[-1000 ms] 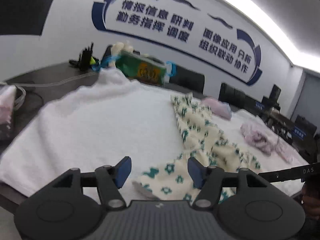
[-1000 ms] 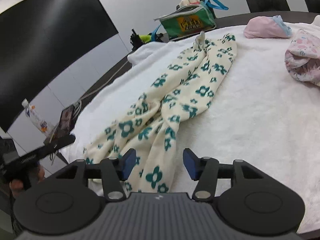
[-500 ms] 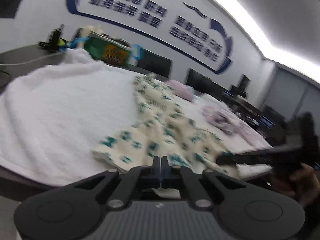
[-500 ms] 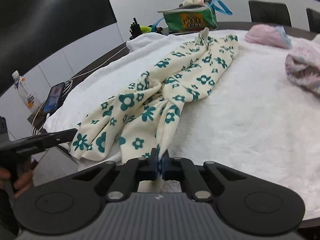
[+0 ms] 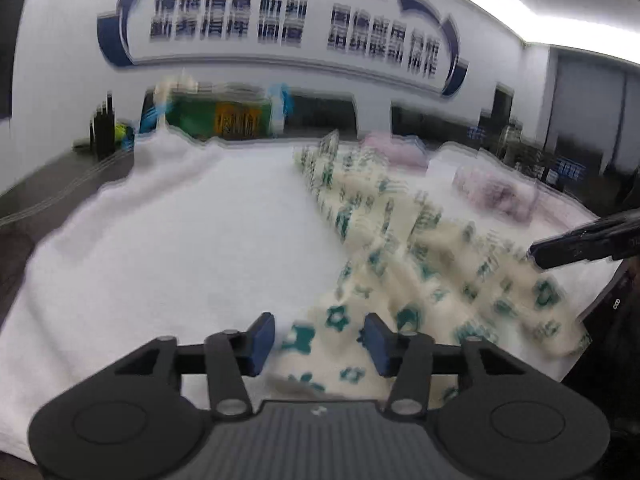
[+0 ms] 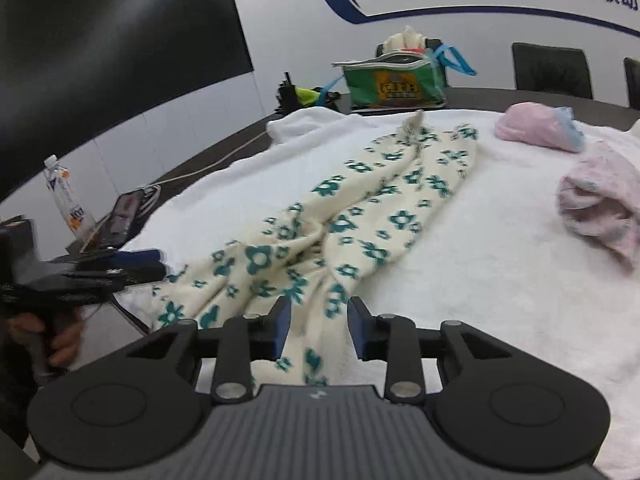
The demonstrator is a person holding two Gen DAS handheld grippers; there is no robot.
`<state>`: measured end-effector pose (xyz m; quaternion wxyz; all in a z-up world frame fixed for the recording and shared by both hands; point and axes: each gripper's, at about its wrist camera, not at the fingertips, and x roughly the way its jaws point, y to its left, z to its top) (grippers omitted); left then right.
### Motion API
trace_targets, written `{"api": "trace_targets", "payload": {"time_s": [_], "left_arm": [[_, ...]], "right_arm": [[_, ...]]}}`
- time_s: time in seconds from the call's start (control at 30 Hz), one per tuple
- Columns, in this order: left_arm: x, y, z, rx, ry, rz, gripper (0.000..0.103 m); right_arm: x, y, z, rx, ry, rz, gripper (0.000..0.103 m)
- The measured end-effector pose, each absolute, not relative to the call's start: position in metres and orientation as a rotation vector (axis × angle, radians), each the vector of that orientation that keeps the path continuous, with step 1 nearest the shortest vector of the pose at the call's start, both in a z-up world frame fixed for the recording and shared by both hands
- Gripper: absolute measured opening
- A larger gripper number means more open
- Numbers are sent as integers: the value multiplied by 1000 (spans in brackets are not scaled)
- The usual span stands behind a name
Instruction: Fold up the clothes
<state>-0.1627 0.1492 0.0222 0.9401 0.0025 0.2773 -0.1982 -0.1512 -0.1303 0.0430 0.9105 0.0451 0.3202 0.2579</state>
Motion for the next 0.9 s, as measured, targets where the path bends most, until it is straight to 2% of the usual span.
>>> {"api": "trace_targets", "payload": {"time_s": [0.03,0.07,0.33,0.4,0.47,0.53,0.57,0.6,0.73,0.77,0.8,0.83,0.87,0.9], "left_arm": [[-164,151,22,-9,560,-413,23],[-165,153,22,-33,579,-441,5],[-195,164,17,-450,736,-449,2],[-207,168,10,-530,753,-459,0],[-213,167,3,-571,752,-467,0],[-216,165,-2,-590,749,-474,0],[-217,164,0,-567,743,-483,0],[-218,163,3,-541,736,-493,0],[-226,163,23,-352,680,-592,11],[-228,166,29,-321,652,-614,20],[-229,170,35,-309,615,-618,33],[-228,174,41,-305,582,-602,40],[-225,175,46,-303,557,-579,51],[-220,175,48,-302,541,-565,52]], "right_arm": [[-150,-127,40,88,669,539,31],[-150,-125,38,86,671,544,31],[-150,-114,36,180,638,679,33],[-148,-104,33,189,639,706,50],[-141,-94,27,203,643,703,50],[-130,-85,19,223,665,686,40],[-121,-80,13,237,688,668,20],[-115,-75,8,242,715,653,6],[-123,-44,8,10,676,612,5],[-129,-39,9,-46,657,606,6],[-135,-36,10,-94,641,603,8],[-140,-38,14,-110,638,613,9],[-144,-46,19,-100,635,627,14],[-148,-58,26,-73,619,632,23]]}}
